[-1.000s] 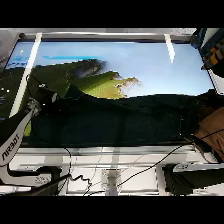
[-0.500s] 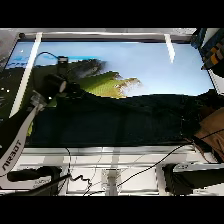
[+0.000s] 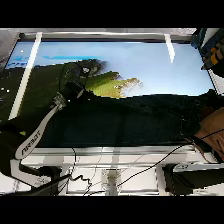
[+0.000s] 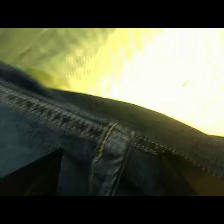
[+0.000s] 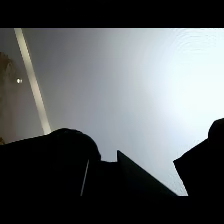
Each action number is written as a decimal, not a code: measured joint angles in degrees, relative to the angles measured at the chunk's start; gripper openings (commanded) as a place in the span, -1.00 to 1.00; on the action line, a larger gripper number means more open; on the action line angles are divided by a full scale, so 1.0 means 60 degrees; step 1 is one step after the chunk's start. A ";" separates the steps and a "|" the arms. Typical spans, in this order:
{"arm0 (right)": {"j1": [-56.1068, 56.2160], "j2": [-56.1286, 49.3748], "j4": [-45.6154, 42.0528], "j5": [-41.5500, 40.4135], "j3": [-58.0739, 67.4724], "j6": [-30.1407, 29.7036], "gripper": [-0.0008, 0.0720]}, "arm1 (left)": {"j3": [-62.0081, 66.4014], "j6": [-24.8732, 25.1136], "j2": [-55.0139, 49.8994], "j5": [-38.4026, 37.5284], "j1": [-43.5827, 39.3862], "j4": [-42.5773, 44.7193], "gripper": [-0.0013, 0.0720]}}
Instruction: Fold the clothes and pants, and hang the long-sleeved shirts on hangers.
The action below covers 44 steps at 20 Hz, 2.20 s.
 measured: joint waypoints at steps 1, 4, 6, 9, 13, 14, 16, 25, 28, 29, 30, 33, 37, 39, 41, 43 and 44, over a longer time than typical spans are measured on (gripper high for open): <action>0.0000 0.0004 -0.0004 -0.0022 0.0000 0.0000 -0.78 | 0.0015 -0.0113 -0.0135 0.0175 0.0004 0.0106 0.31; 0.0000 0.0000 -0.0015 -0.0036 0.0000 0.0000 -0.78 | 0.0058 -0.0576 -0.0419 0.0386 0.0215 0.0306 -0.55; 0.0000 0.0000 -0.0022 -0.0047 0.0000 0.0000 -0.78 | 0.0288 -0.0743 -0.0481 0.0455 0.0459 0.0353 -0.90; 0.0000 0.0000 -0.0025 -0.0066 0.0000 0.0000 -0.78 | 0.1104 -0.0874 -0.0506 0.0594 0.0867 0.0426 -0.90; 0.0000 0.0000 0.0120 -0.0146 0.0000 0.0004 -0.78 | 0.2856 -0.0943 -0.0517 0.1064 0.1413 0.0437 -0.91; 0.0000 0.0000 0.0270 -0.0219 0.0000 0.0004 -0.78 | 0.3399 -0.0951 -0.0517 0.1191 0.1537 0.0437 -0.91; 0.0000 0.0000 0.0718 -0.0423 0.0000 0.0007 -0.78 | 0.4462 -0.0914 -0.0517 0.1424 0.1738 0.0426 -0.91; 0.0000 0.0000 0.2007 -0.1319 0.0000 0.0033 -0.78 | 0.6153 0.1279 0.0550 -0.0076 0.2510 0.0368 -0.91; 0.0000 0.0000 0.2029 -0.1402 0.0000 0.0033 -0.78 | 0.4557 0.1851 0.1202 -0.0634 0.2779 0.0080 -0.91; 0.0000 0.0000 0.2007 -0.1432 0.0000 0.0029 -0.78 | 0.3687 0.2018 0.1523 -0.0594 0.2827 -0.0025 -0.91; 0.0000 0.0000 0.1960 -0.1479 0.0000 0.0029 -0.78 | 0.2787 0.2138 0.1854 -0.0488 0.2860 -0.0146 -0.90; 0.0000 0.0000 0.1741 -0.1537 0.0000 0.0029 -0.78 | -0.0193 0.2397 0.3096 -0.0051 0.2918 -0.0641 -0.90; 0.0000 0.0000 0.1461 -0.1555 0.0000 0.0033 -0.78 | -0.3075 0.2455 0.4980 -0.0106 0.3027 -0.0951 -0.90; 0.0000 0.0000 0.1337 -0.1555 0.0000 0.0029 -0.78 | -0.3967 0.2422 0.6011 -0.0630 0.3060 -0.1104 -0.90; 0.0000 0.0000 0.1271 -0.1552 0.0000 0.0029 -0.78 | -0.4586 0.2390 0.6947 -0.1268 0.3078 -0.1432 -0.90; 0.0000 0.0000 0.1246 -0.1552 0.0000 0.0029 -0.78 | -0.5115 0.2575 0.7763 -0.1923 0.3085 -0.2047 -0.90; 0.0000 0.0000 0.1239 -0.1552 0.0000 0.0029 -0.78 | -0.5373 0.2783 0.8076 -0.2291 0.3085 -0.2488 -0.89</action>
